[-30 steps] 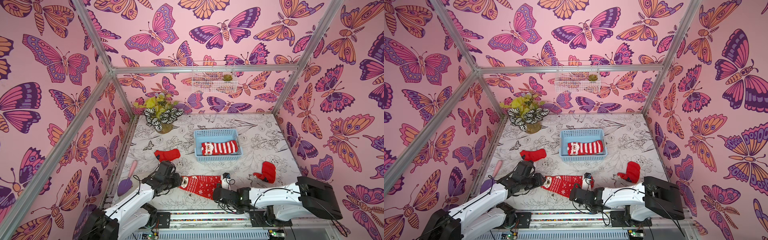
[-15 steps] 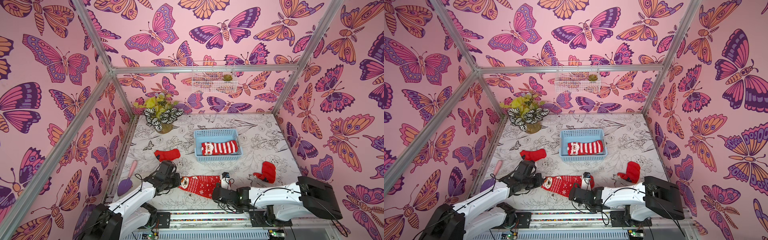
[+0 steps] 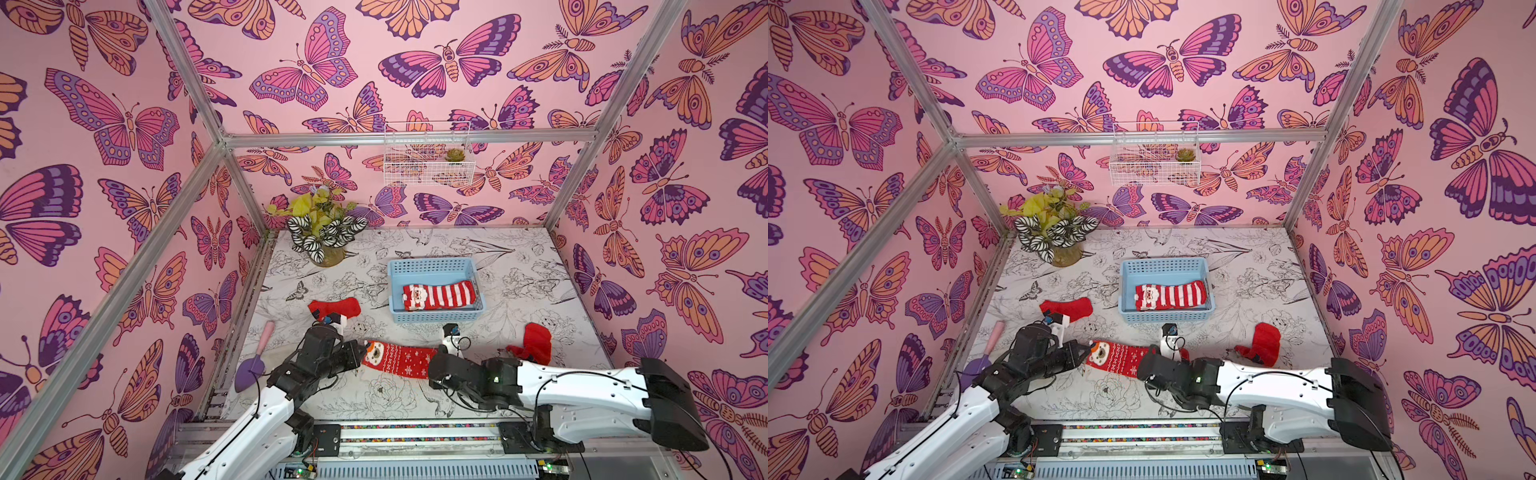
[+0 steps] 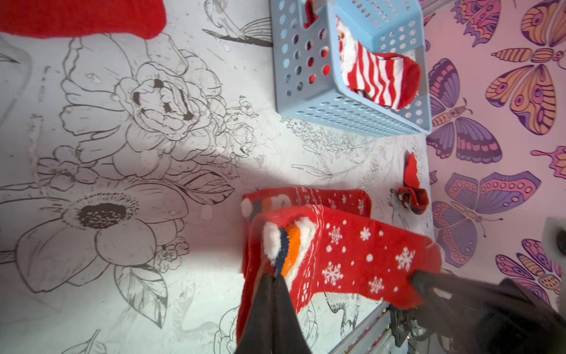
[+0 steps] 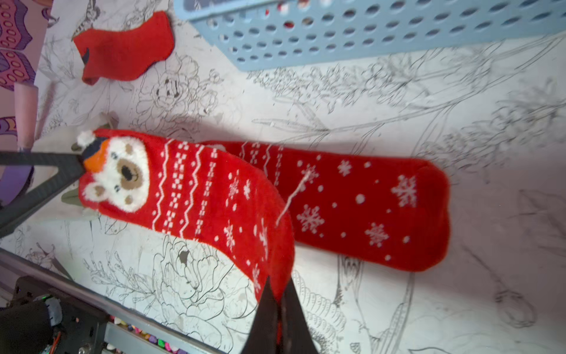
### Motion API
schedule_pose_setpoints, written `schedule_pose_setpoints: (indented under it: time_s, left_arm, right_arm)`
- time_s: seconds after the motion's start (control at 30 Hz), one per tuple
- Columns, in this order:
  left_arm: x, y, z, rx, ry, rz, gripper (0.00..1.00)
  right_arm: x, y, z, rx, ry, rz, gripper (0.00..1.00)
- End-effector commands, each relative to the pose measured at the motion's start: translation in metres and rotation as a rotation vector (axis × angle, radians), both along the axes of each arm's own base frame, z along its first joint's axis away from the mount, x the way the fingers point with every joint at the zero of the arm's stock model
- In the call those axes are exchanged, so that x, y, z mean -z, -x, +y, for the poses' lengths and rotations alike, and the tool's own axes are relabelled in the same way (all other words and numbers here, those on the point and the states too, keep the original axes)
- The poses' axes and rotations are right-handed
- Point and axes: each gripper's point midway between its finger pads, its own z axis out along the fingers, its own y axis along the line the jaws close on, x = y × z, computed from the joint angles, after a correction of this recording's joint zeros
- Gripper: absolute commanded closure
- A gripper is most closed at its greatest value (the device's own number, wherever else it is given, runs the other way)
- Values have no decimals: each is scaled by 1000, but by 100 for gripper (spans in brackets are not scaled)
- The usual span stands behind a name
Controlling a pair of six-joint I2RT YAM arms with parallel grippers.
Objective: Place the socks together as a pair
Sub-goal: Pick up the sock from the center of the board, then place the sock in the sock.
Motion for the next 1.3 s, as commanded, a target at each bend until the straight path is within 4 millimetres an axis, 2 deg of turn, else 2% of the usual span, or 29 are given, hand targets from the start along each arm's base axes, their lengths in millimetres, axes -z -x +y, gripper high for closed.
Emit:
schedule_pose_setpoints:
  time_s: [0.0, 0.13, 0.27, 0.37, 0.7, 0.87, 0.9, 0.93, 0.97, 1.27]
  left_arm:
    - [-11, 7, -7, 17, 33, 3, 100]
    - [-9, 9, -10, 22, 3, -19, 100]
    - [0, 5, -12, 17, -19, -44, 100]
    - [1, -4, -16, 18, -26, -71, 100]
    - [24, -17, -25, 61, -96, -68, 100]
    - [27, -19, -32, 82, -84, -65, 100]
    - [27, -20, -33, 80, -85, -70, 100]
    - [40, -15, -28, 74, -107, -49, 100]
    - [45, -15, -26, 67, -116, -44, 100]
    - [58, -13, -30, 101, -144, -3, 100]
  right_arm:
    - [-4, -13, -34, -14, 125, -37, 100]
    - [1, -31, -61, 7, 149, 3, 100]
    - [9, -35, -73, 15, 154, 66, 100]
    - [17, -33, -72, 9, 164, 92, 100]
    - [45, -31, -70, 31, 190, 162, 100]
    - [60, -28, -79, 64, 212, 190, 99]
    - [62, -28, -79, 64, 207, 196, 99]
    - [63, -29, -79, 69, 204, 197, 99]
    - [64, -29, -80, 72, 204, 197, 99]
    - [69, -33, -79, 70, 208, 213, 98]
